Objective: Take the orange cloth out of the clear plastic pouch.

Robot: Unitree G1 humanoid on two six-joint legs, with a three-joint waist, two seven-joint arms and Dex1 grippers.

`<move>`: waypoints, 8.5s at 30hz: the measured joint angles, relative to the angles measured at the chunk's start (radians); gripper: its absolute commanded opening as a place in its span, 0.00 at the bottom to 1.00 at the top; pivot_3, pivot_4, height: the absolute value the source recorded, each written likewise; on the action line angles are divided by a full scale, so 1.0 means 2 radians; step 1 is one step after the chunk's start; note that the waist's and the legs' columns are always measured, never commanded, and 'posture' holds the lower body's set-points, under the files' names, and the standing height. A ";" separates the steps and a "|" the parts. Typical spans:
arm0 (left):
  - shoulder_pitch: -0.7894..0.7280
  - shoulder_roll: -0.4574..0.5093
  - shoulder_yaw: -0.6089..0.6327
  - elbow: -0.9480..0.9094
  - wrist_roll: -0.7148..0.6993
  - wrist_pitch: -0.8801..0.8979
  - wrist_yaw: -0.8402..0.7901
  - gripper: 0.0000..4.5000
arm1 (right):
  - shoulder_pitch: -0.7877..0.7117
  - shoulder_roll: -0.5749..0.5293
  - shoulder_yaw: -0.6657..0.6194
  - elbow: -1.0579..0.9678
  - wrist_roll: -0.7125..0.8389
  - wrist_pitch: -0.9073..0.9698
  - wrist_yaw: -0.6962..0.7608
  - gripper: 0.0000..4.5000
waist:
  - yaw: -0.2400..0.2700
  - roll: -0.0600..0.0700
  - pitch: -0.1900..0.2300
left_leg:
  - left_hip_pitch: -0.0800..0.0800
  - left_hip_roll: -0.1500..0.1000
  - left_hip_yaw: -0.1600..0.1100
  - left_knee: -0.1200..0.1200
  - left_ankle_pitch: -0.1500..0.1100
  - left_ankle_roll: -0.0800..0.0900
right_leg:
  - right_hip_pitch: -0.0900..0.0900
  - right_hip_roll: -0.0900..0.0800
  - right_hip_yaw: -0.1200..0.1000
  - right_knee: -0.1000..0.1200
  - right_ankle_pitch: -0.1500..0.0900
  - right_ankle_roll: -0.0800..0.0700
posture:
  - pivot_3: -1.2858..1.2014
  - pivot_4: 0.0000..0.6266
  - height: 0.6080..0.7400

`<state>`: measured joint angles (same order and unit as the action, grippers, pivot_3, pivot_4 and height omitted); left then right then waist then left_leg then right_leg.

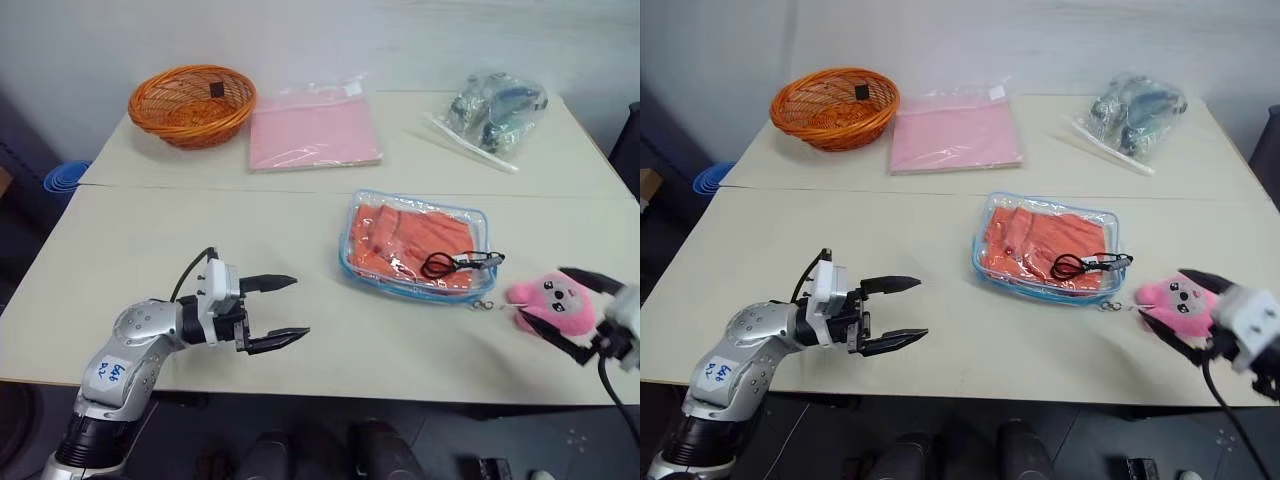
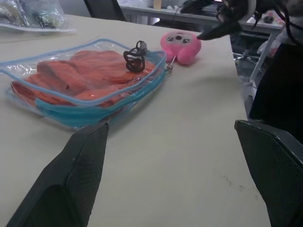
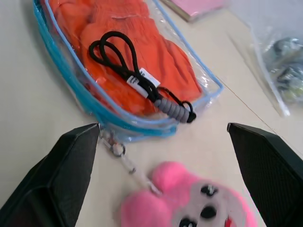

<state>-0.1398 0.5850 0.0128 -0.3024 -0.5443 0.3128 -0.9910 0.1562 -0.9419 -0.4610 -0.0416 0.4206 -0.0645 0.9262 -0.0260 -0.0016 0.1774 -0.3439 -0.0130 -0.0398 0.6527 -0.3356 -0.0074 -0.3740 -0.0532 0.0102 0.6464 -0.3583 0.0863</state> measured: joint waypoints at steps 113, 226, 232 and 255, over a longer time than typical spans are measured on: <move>-0.304 -0.102 -0.129 0.430 0.307 -0.286 0.026 0.00 | 0.151 0.183 0.000 -0.168 0.013 -0.028 -0.005 1.00 | 0.015 0.001 0.002 | -0.004 0.002 -0.001 0.005 0.000 -0.003 | -0.003 0.004 0.000 0.001 0.001 0.001 | 0.52 0.24 1.00; -0.131 -0.028 -0.067 0.195 0.123 -0.114 -0.093 1.00 | 0.028 0.071 0.112 -0.145 0.020 0.065 0.113 0.85 | 0.014 0.001 0.002 | -0.004 0.003 -0.003 0.006 -0.001 -0.003 | -0.002 0.003 -0.002 0.000 0.001 0.000 | 0.52 0.24 1.00; -0.125 0.022 -0.023 0.193 0.081 -0.116 -0.145 1.00 | 0.076 0.040 0.026 -0.147 0.077 0.086 0.159 0.85 | 0.012 0.001 0.002 | -0.004 0.003 -0.002 0.006 -0.001 -0.003 | -0.002 0.003 -0.001 -0.001 0.001 0.000 | 0.52 0.24 1.00; -0.006 0.030 -0.015 0.052 0.040 -0.053 -0.100 1.00 | -0.334 0.067 0.263 0.251 -0.198 -0.333 0.135 0.91 | 0.012 0.002 0.003 | -0.006 0.003 -0.002 0.006 -0.001 -0.003 | -0.004 0.003 -0.001 0.000 0.001 0.000 | 0.52 0.24 1.00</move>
<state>-0.1527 0.6443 -0.0177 -0.1990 -0.4649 0.2068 -1.1919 -0.5119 -0.8080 0.0641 0.4598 0.0256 -0.7302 1.1962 -0.0024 0.0027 0.1837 -0.3560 -0.0067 -0.0430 0.6647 -0.3376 -0.0136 -0.3823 -0.0472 0.0076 0.6460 -0.3557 0.0854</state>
